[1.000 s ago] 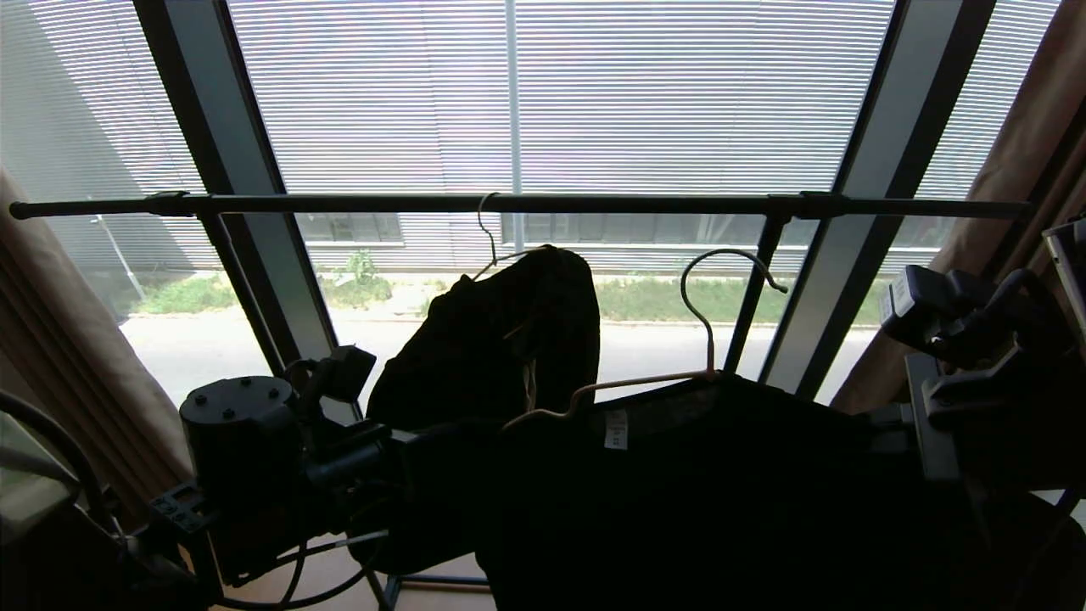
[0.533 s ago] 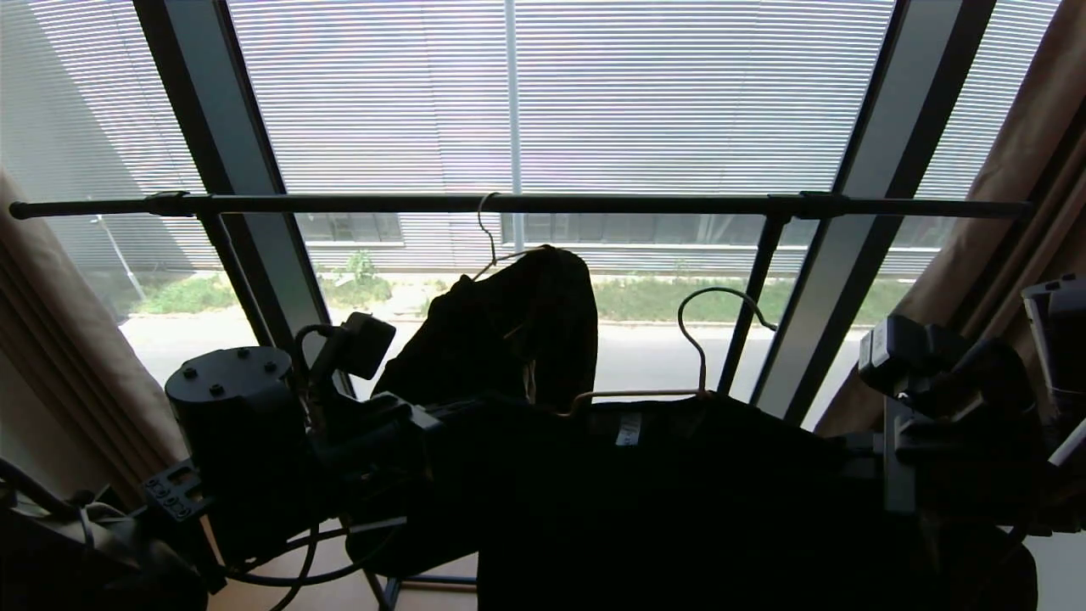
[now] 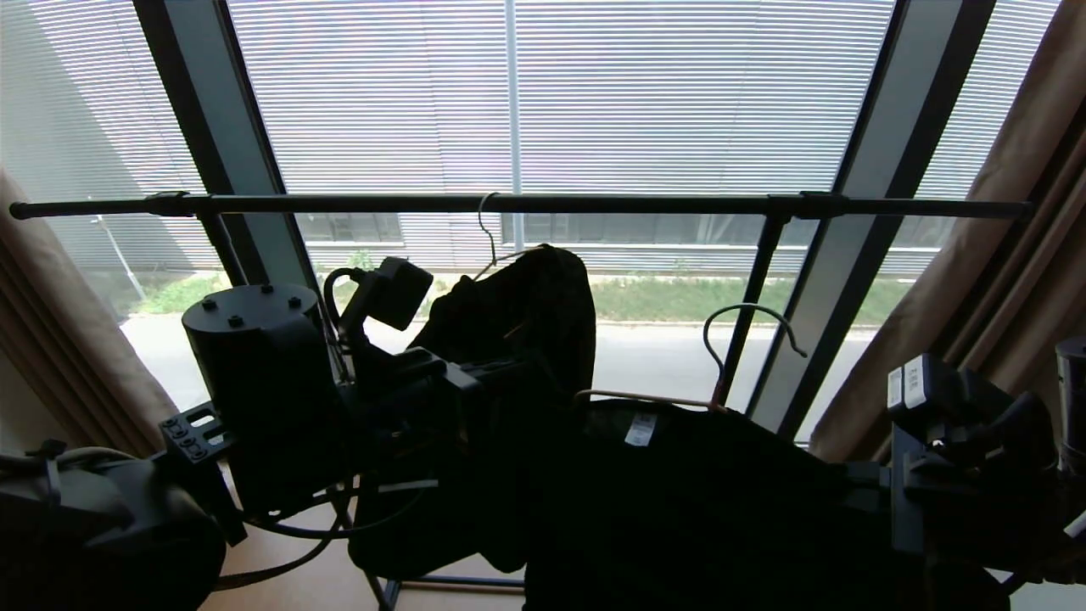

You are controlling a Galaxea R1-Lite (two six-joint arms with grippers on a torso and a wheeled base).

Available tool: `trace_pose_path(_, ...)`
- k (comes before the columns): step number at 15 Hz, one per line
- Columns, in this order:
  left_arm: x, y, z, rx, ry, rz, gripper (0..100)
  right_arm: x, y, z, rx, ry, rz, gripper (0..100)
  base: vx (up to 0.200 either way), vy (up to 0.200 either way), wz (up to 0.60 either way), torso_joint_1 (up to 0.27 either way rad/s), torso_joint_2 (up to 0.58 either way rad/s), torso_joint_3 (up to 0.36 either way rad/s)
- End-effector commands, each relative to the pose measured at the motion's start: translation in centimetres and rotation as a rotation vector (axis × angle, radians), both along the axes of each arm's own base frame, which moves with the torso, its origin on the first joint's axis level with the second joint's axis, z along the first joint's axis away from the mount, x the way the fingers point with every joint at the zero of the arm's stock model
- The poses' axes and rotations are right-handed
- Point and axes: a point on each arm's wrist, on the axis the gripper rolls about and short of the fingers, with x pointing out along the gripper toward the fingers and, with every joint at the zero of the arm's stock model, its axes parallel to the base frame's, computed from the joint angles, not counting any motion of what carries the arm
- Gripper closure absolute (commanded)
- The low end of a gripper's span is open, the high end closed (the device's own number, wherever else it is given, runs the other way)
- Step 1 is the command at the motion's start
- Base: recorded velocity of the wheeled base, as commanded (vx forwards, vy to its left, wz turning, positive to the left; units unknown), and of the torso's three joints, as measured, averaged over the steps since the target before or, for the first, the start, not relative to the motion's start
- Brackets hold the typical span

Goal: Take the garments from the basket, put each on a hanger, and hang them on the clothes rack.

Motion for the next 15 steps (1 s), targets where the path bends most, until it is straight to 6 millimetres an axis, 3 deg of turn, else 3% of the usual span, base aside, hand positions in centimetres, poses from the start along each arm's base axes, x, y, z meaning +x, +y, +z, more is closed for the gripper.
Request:
trace_pose_path(1,0.6,0.7,0.4,-0.004,-0.014,0.032,100,-1.0,-0.4,0.3,0.040,-0.006,0.055,100,0.000,0.000,0.00,0.000,0.00,0.000)
trace_pose_path(4,1.2,1.6,0.7,-0.009,-0.022,0.068,100,-1.1,-1.0,0.6,0.088,0.000,0.097,100,0.000,0.000,0.00,0.000,0.00,0.000)
trace_pose_path(10,0.4,-0.7,1.9,0.008,-0.050,-0.016,100,0.4,-0.6,0.0,0.079,0.041,0.068,100,0.000,0.000,0.00,0.000,0.00,0.000)
trace_pose_path(13,0.0,-0.4,1.7,0.031,-0.044,-0.017,100,0.6,-2.8,2.2,0.121,-0.041,-0.062,100,0.000,0.000,0.00,0.000,0.00,0.000)
trace_pose_path(15,-0.1,-0.4,1.6,0.035,-0.041,-0.017,100,0.2,-3.2,3.3,0.176,-0.045,-0.102,100,0.000,0.000,0.00,0.000,0.00,0.000)
